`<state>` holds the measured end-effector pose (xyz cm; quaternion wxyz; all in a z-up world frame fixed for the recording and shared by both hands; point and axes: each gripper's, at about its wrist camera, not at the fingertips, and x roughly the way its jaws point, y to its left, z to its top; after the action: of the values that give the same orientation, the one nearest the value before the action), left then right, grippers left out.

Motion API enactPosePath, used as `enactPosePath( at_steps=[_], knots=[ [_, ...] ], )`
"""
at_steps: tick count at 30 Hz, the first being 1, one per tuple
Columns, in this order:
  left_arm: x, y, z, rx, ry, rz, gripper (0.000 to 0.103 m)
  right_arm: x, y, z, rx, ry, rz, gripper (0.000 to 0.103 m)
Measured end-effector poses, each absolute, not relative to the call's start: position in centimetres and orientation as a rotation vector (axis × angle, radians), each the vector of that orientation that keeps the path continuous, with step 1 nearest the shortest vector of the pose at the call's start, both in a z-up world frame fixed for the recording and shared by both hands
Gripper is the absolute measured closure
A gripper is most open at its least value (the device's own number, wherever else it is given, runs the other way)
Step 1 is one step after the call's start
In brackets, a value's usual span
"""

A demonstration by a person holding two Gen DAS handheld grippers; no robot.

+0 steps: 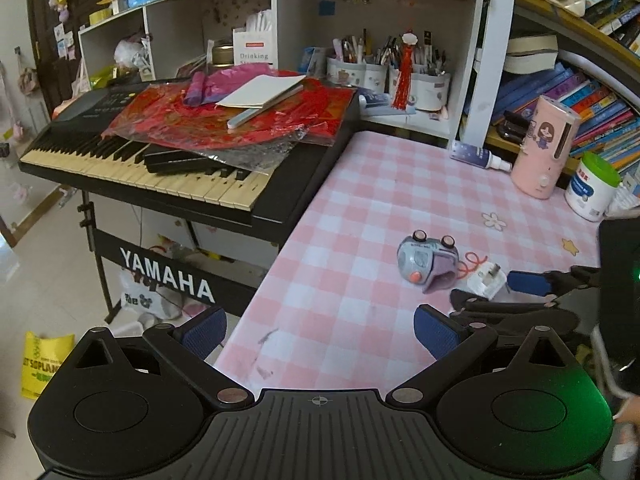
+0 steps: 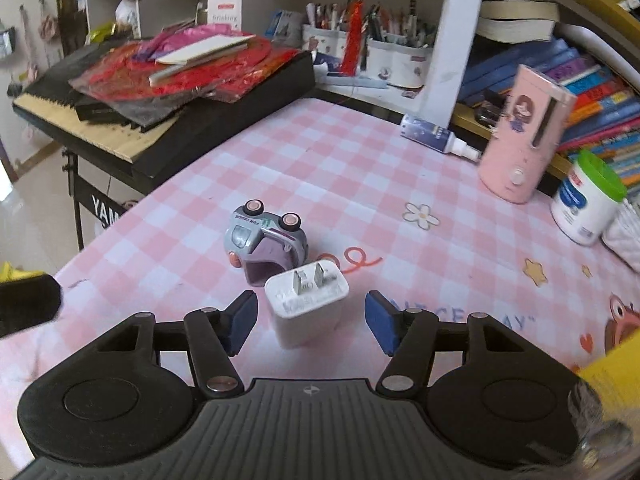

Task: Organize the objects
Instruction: 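Move both tools back toward the white charger and grey toy, then grasp the white charger with the right tool while the left tool grasps the grey toy truck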

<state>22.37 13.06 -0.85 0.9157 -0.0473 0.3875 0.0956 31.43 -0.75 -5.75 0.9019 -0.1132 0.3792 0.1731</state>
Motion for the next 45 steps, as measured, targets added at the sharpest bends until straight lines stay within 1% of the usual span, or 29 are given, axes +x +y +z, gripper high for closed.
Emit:
enactPosePath(
  at_steps=[2, 3, 4, 8, 10, 15, 20, 25, 27, 28, 29, 30, 31, 32, 37, 45],
  knots=[
    [22.7, 13.0, -0.8, -0.099, 0.798, 0.191, 0.002, 32.0, -0.5, -6.4, -0.245, 0.776, 0.373, 0.047],
    [22.9, 13.0, -0.8, -0.097, 0.797, 0.188, 0.002, 32.2, -0.4, -6.7, -0.248, 0.780, 0.376, 0.054],
    [23.1, 12.9, -0.8, -0.096, 0.795, 0.183, 0.002, 32.5, -0.5, -6.9, -0.245, 0.786, 0.381, 0.058],
    [24.0, 12.4, -0.9, -0.099, 0.789, 0.151, 0.003, 32.7, -1.2, -6.8, -0.208, 0.796, 0.381, 0.059],
    [24.7, 12.1, -1.3, -0.101, 0.782, 0.137, 0.003, 32.4, -2.0, -6.0, -0.198, 0.802, 0.302, 0.059],
    [27.6, 10.8, -3.2, -0.127, 0.816, 0.097, 0.004, 31.0, -5.7, -3.5, -0.050, 0.793, 0.150, 0.059],
    [31.1, 8.5, -5.0, -0.072, 0.821, 0.042, 0.007, 29.7, -7.7, -2.1, -0.075, 0.756, 0.149, 0.059],
    [34.2, 6.9, -7.2, -0.042, 0.866, 0.021, 0.013, 29.2, -8.9, -1.6, -0.089, 0.744, 0.147, 0.059],
    [34.8, 6.2, -7.9, -0.003, 0.876, 0.018, 0.020, 29.1, -9.2, -1.7, -0.074, 0.756, 0.156, 0.059],
    [35.1, 5.9, -8.3, 0.017, 0.881, 0.020, 0.021, 29.2, -9.3, -1.9, -0.067, 0.765, 0.162, 0.059],
    [35.3, 5.8, -8.6, 0.028, 0.886, 0.019, 0.025, 29.2, -9.4, -2.0, -0.061, 0.775, 0.167, 0.059],
    [35.5, 5.7, -8.7, 0.032, 0.889, 0.019, 0.032, 29.3, -9.4, -2.1, -0.056, 0.783, 0.174, 0.059],
    [35.6, 5.7, -9.0, 0.033, 0.890, 0.018, 0.034, 29.3, -9.5, -2.1, -0.054, 0.789, 0.180, 0.059],
    [35.7, 5.8, -9.0, 0.024, 0.880, 0.014, 0.040, 29.2, -9.5, -2.2, -0.053, 0.791, 0.187, 0.059],
    [35.3, 6.3, -8.6, -0.005, 0.855, 0.010, 0.040, 28.3, -9.2, -1.7, -0.072, 0.780, 0.216, 0.059],
    [29.4, 7.6, -4.1, -0.068, 0.777, -0.051, 0.040, 25.9, -9.3, -0.8, -0.061, 0.770, 0.228, 0.059]
  ],
)
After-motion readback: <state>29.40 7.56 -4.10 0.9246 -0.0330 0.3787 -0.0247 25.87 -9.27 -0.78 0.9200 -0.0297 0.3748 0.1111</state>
